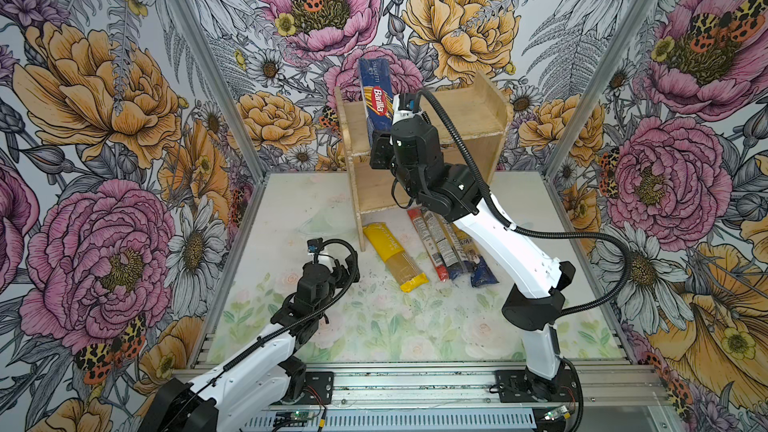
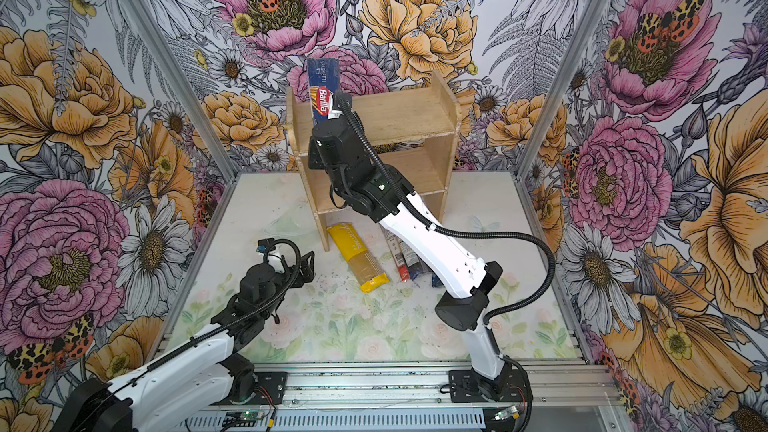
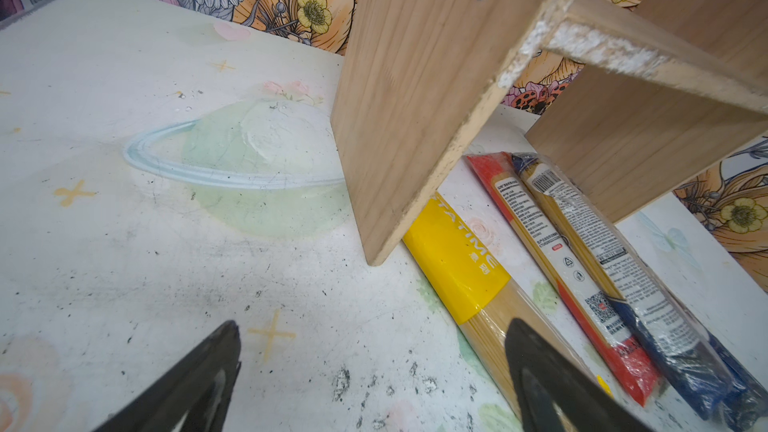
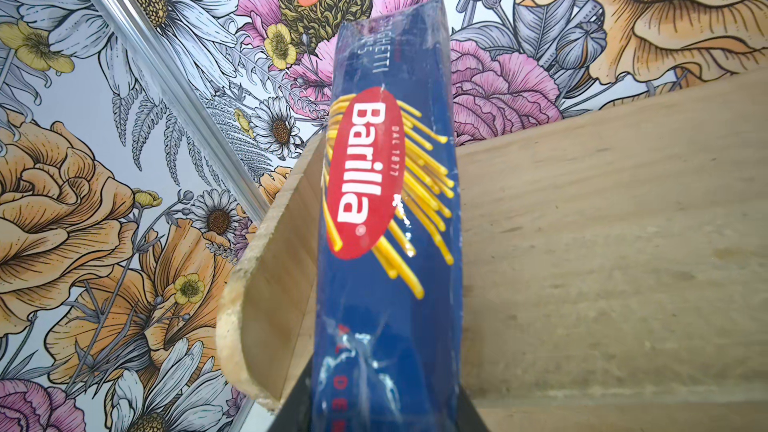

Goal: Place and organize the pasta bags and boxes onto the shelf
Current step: 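Lower the Barilla box upright onto the upper shelf with the right gripper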

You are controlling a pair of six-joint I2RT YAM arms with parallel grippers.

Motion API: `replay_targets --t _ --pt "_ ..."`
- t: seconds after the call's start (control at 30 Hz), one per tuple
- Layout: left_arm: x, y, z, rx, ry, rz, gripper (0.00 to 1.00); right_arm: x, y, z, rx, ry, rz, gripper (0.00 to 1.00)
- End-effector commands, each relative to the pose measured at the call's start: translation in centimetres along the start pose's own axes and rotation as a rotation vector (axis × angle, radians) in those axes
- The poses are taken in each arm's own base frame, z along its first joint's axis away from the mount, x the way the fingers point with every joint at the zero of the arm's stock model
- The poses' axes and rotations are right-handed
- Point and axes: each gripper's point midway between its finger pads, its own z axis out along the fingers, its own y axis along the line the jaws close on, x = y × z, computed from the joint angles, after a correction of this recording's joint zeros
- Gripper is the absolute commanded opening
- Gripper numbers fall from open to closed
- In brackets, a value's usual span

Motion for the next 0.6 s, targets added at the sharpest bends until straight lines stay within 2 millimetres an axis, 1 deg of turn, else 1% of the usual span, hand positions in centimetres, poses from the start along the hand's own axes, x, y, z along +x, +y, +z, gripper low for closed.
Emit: replay_targets --t 0.0,0.27,0.57 --pt "-1.4 -0.6 0.0 0.021 -0.031 0.008 0.99 -6.9 1.0 -2.2 -0.080 -0.204 0.128 0.00" --pt "-1.2 -0.4 0.1 0.018 -0.030 0.006 0.99 -5.9 1.1 -1.2 -0.087 -0.182 0.116 0.00" --pt "-1.2 -0.4 0.0 0.018 -0.032 0.005 0.99 -5.3 1.7 -0.9 -0.112 -0.164 0.116 0.00"
